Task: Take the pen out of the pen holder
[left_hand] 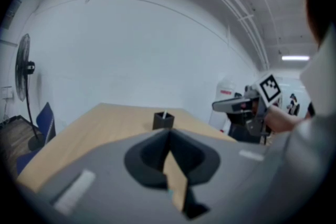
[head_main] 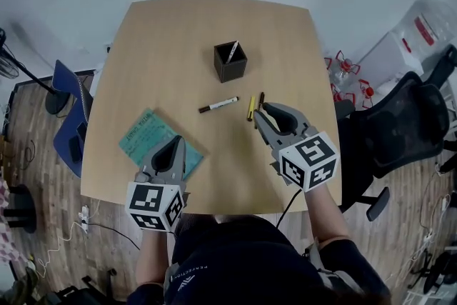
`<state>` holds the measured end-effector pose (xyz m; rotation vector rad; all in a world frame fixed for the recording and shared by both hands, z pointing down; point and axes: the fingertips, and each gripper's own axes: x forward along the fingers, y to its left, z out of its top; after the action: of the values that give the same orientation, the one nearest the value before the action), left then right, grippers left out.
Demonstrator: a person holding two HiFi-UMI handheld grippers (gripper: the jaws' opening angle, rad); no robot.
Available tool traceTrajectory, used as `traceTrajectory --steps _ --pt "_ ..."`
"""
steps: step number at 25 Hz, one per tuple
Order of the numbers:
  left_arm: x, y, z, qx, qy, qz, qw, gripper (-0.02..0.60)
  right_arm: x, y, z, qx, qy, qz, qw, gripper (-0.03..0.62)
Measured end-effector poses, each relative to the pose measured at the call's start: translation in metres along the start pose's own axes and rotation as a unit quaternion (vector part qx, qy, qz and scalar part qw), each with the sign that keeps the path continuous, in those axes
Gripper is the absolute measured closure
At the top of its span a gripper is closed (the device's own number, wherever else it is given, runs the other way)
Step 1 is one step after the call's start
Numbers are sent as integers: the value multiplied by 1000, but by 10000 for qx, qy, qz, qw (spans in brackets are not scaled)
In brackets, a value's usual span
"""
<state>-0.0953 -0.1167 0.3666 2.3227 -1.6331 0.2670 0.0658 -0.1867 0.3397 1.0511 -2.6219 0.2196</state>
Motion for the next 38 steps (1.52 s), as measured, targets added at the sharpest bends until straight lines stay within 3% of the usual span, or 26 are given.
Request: traceTrajectory --steps 8,17,25,38 --pt "32 21 15 204 132 -247 9994 572 42 -23 29 -51 -23 -184 9998 480" --pt "69 56 36 376 103 -529 9978 571 93 -53 49 58 12 -566 9984 475" --pt "112 61 37 536 169 -928 9941 561 148 -85 29 176 343 -935 9949 476" --pt "174 84 10 482 489 -1094 9916 549 210 -130 -8 -115 881 -1363 9867 476"
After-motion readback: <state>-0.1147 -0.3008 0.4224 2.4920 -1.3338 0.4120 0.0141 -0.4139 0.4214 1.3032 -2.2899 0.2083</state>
